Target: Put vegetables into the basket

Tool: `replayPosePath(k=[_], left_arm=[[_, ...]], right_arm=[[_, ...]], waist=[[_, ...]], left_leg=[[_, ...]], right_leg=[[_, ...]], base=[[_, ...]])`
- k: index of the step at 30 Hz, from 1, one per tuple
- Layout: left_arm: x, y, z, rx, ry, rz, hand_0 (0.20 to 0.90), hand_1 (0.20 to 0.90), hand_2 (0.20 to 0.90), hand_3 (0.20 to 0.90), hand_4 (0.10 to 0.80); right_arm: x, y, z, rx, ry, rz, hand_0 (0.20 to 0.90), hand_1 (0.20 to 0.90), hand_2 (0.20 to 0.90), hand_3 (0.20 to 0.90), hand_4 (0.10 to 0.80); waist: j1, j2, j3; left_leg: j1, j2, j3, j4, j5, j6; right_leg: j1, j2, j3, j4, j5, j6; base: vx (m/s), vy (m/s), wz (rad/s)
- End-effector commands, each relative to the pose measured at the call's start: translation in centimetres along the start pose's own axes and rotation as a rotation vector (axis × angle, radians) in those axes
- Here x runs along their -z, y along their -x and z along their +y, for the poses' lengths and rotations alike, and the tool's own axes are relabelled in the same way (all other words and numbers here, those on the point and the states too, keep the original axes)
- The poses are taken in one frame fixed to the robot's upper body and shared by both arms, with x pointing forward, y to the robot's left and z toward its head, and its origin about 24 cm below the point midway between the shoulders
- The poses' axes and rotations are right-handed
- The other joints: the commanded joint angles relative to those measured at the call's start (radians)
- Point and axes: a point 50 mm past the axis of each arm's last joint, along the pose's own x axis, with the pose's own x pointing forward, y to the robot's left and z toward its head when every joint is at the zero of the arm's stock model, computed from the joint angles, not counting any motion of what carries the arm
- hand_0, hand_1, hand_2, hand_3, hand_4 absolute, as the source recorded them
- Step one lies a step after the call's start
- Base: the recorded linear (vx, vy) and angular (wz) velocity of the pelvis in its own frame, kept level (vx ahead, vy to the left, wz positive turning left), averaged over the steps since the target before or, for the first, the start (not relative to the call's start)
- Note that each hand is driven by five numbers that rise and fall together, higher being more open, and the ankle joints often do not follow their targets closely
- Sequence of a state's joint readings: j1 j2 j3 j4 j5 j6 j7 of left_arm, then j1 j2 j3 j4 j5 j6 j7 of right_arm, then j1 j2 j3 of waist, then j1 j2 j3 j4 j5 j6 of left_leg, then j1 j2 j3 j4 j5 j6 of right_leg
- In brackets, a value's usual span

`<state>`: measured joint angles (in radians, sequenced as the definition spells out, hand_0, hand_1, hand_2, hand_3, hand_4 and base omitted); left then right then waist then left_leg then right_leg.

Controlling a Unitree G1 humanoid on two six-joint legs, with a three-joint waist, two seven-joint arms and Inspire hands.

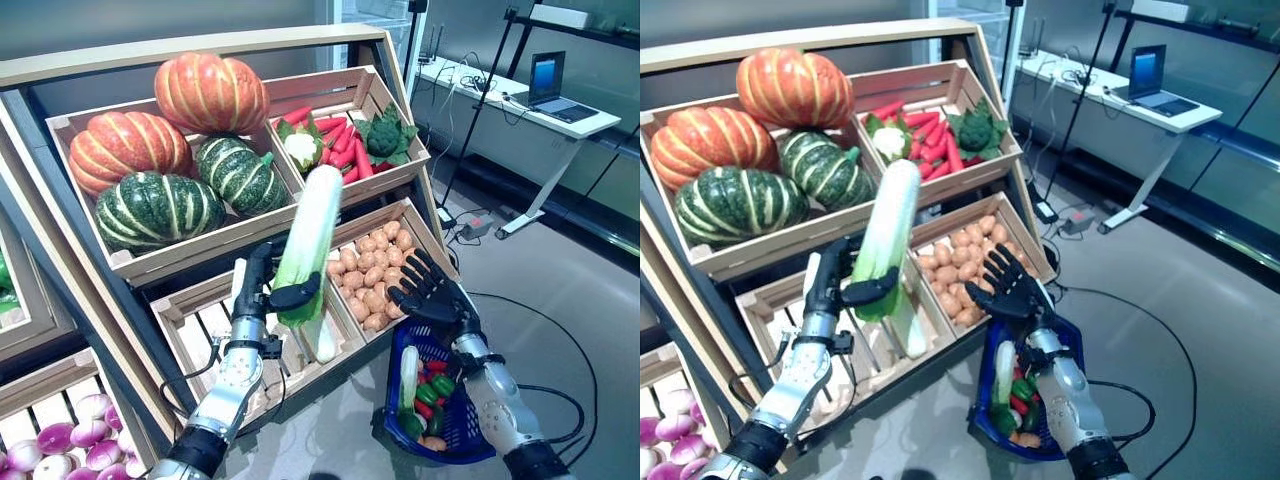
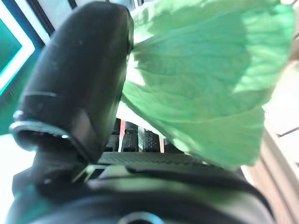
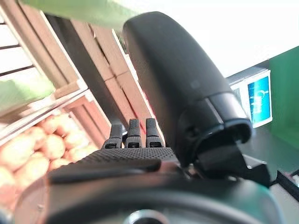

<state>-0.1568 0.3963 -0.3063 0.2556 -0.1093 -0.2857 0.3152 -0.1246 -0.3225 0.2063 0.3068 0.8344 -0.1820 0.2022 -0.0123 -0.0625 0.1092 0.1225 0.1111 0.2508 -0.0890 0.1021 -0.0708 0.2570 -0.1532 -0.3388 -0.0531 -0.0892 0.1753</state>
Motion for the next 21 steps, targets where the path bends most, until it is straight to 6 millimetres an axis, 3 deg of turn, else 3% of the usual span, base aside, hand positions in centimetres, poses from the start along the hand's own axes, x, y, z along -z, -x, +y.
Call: replayPosePath(k=[1,8,21], left_arm=[[-6.3,-2.4,-0.2,0.044,0.014,-0.366,0.300,0.300,0.300,0.300,0.400],[-6.9,-1.8,-1.6,0.148,-0.007,-0.412,0.300,0.300,0.300,0.300,0.400],[-8.0,-1.0,-4.2,0.319,-0.048,-0.517,0.300,0.300,0.300,0.300,0.400]], right_arm=[[-6.5,-3.2,2.8,-0.207,0.009,-0.250,0.900,0.900,0.900,0.900,0.800],[-6.9,-4.5,3.7,-0.216,-0.031,-0.230,0.900,0.900,0.900,0.900,0.800],[-6.3,-6.6,4.5,-0.204,-0.278,-0.180,0.900,0.900,0.900,0.900,0.800]], waist=[[0.021,0.025,-0.042],[0.038,0.025,-0.046],[0.056,0.026,-0.050]], left_leg=[[0.069,-0.002,0.027,0.002,-0.150,0.010],[0.075,0.000,0.020,0.002,-0.155,0.008],[0.075,0.001,0.017,0.002,-0.147,0.010]], right_leg=[[-0.062,0.032,-0.033,-0.034,0.099,-0.066],[-0.052,0.032,-0.038,-0.034,0.093,-0.066],[-0.048,0.024,-0.054,-0.034,0.099,-0.071]], base=[[0.010,-0.042,0.01],[0.003,-0.014,0.01],[-0.006,-0.003,0.06]])
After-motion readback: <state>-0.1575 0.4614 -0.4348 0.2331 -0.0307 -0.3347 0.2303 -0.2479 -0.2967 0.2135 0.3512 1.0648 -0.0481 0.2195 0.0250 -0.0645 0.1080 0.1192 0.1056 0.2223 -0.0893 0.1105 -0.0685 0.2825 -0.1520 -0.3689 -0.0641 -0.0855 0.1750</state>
